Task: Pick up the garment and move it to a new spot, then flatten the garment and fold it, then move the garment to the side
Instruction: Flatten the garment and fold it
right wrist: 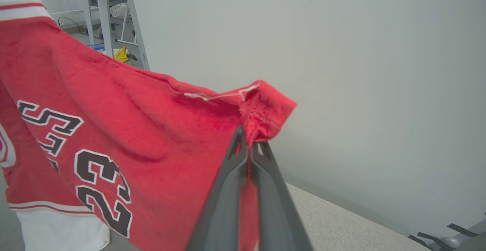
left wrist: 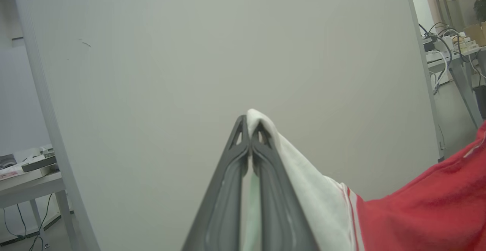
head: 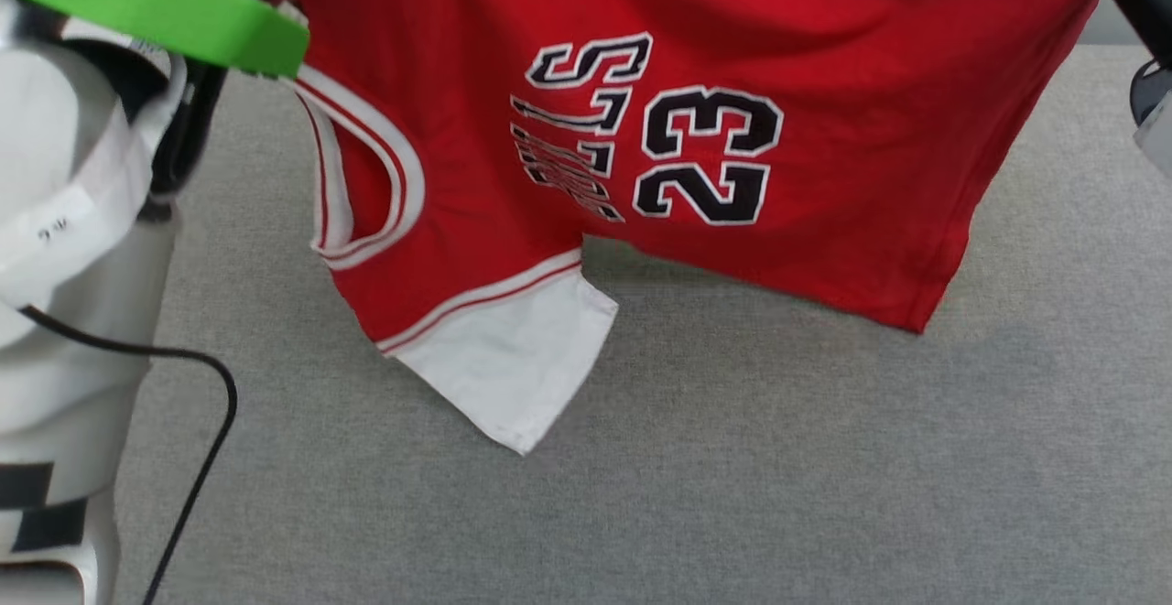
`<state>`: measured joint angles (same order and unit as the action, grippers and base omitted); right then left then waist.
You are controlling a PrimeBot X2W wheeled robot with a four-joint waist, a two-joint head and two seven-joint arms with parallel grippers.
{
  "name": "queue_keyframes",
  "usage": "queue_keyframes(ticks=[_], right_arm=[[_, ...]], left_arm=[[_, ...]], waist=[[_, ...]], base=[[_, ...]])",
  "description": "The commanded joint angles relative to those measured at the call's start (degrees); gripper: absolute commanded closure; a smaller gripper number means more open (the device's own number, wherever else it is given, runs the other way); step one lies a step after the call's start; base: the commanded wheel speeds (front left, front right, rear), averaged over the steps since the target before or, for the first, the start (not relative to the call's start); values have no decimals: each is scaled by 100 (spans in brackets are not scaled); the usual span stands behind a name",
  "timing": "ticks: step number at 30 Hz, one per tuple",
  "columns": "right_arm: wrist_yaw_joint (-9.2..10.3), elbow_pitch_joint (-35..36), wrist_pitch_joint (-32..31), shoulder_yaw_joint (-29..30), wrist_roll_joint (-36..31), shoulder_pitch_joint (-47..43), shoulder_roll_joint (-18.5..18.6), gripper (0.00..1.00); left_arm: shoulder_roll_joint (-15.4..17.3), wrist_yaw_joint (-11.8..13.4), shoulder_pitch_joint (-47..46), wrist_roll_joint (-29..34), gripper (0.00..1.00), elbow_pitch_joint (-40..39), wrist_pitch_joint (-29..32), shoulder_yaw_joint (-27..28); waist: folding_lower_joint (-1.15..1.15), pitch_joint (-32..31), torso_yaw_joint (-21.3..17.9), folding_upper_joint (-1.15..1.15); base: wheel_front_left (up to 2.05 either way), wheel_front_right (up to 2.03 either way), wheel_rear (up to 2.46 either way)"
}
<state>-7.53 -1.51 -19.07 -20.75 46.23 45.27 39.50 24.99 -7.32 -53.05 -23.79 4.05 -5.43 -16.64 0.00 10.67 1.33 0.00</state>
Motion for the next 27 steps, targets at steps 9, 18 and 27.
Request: queue_keyframes(ticks=[9, 18, 27], right_arm=[[4, -352, -100, 243, -403, 1517, -448, 100], [4, -1741, 411, 87, -1113, 3581, -910, 100], [4, -3074, 1217, -336, -1614, 5381, -1093, 100]], left_arm=[[1, -16, -2292, -217, 100, 981, -7, -504], [6, -16, -4379, -198, 100, 2005, -312, -987], [164, 29, -5520, -98, 100, 2298, -366, -898]], waist=[[0, 1151, -261, 0], [0, 1955, -426, 0], [0, 2412, -575, 0]], base=[[0, 0, 0], [0, 0, 0], [0, 0, 0]])
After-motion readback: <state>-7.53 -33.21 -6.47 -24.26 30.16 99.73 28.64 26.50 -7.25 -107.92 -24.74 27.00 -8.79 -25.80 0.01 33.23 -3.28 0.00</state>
